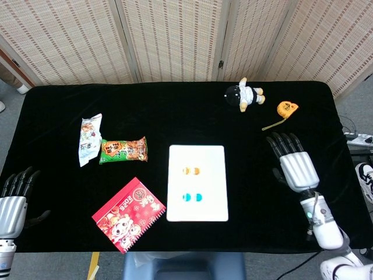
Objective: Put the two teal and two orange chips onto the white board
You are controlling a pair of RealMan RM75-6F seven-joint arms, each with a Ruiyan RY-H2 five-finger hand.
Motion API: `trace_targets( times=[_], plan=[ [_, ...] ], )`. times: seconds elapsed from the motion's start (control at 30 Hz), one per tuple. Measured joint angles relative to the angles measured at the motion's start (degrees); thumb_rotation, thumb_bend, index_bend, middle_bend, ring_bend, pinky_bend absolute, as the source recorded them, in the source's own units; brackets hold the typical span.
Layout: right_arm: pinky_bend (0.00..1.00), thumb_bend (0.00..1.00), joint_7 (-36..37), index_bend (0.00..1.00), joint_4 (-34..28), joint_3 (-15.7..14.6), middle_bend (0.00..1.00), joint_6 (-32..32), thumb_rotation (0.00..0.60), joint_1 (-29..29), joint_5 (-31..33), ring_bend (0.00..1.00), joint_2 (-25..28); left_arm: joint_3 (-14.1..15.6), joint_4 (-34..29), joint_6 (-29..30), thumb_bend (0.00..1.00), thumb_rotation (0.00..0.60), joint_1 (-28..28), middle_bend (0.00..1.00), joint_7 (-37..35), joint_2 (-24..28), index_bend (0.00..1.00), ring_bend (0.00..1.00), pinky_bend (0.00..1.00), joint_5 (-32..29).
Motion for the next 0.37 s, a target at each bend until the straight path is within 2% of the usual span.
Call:
trace_targets(
  times=[0.17,0.37],
  plan=[
    [0.0,0.29,6.6,0.0,1.22,-2.68,0.0,6.46,0.6,-7.04,-5.0,0.0,1.16,-0.04,-1.65,0.71,0.1,0.6,-0.02,0.0,1.4,0.33,0.0,0.0,0.0,0.6],
    [0.0,0.29,9.89,0.0,2.26,-4.29,0.0,11.47,0.6,-12.77,-9.2,0.0,1.6,0.16,-2.81,0.94,0.1,0.6,0.11,0.0,2.49,0.41,0.0,0.0,0.0,0.73]
  ],
)
